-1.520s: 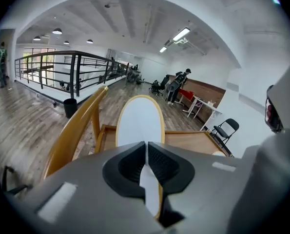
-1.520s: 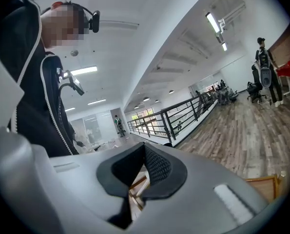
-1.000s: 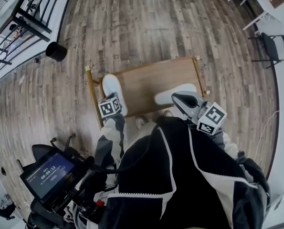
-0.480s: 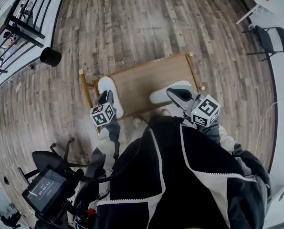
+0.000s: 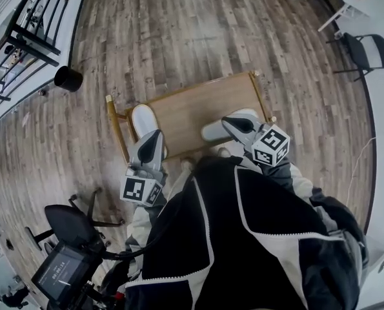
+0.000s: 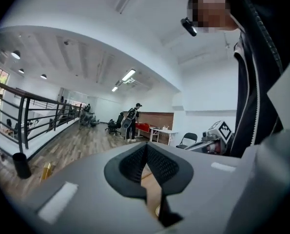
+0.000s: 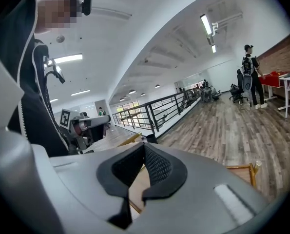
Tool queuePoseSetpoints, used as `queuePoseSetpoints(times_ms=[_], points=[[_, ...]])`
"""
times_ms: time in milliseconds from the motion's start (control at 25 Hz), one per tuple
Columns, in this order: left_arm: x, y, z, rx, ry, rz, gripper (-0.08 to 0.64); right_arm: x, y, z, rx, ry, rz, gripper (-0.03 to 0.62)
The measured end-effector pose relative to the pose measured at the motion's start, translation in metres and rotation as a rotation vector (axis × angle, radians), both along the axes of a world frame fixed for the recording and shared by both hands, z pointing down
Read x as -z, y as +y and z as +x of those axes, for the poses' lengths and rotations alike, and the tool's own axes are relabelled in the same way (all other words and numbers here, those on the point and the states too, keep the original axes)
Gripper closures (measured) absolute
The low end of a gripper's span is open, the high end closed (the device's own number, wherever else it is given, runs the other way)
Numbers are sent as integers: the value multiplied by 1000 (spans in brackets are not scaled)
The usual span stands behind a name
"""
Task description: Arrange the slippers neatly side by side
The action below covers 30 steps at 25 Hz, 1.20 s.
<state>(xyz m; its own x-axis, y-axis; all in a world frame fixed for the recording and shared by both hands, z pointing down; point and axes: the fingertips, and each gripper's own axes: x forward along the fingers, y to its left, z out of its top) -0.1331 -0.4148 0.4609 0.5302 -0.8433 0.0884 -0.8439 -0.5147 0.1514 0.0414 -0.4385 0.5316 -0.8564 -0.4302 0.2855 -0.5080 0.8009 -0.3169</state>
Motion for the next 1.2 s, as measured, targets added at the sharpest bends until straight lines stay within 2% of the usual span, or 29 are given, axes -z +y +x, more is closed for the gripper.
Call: queuePoseSetpoints(times_ms=[200,320,400,480,640,760,840,1000,1200], points=[[13,10,11,-40,-19,31,546,-3,1,-9,27,-3,-1,588],[17,12,15,-55,23,23,546,-14,0,-1,0,9,-42,584],[23,13,15,-60,34,29,546,-31,0,9,-33,26,-114,497],[24,11,14,-65,34,36,546,-58,2,21,-76,52,-211,459],[23,10,20,-87,22,52,546,-116,10,52,-191,64,-416,430],[31,12,29,-117,33,96,546,-159,16,75,-305,29,-583,419],[30,14,31,-125,12,101,546,-184,17,88,-386,2,-685,417],[35,16,29,-128,8,119,546,-220,12,105,-494,3,-792,417],[25,20,25,-134,-44,70,546,-250,6,111,-590,-23,-901,416]])
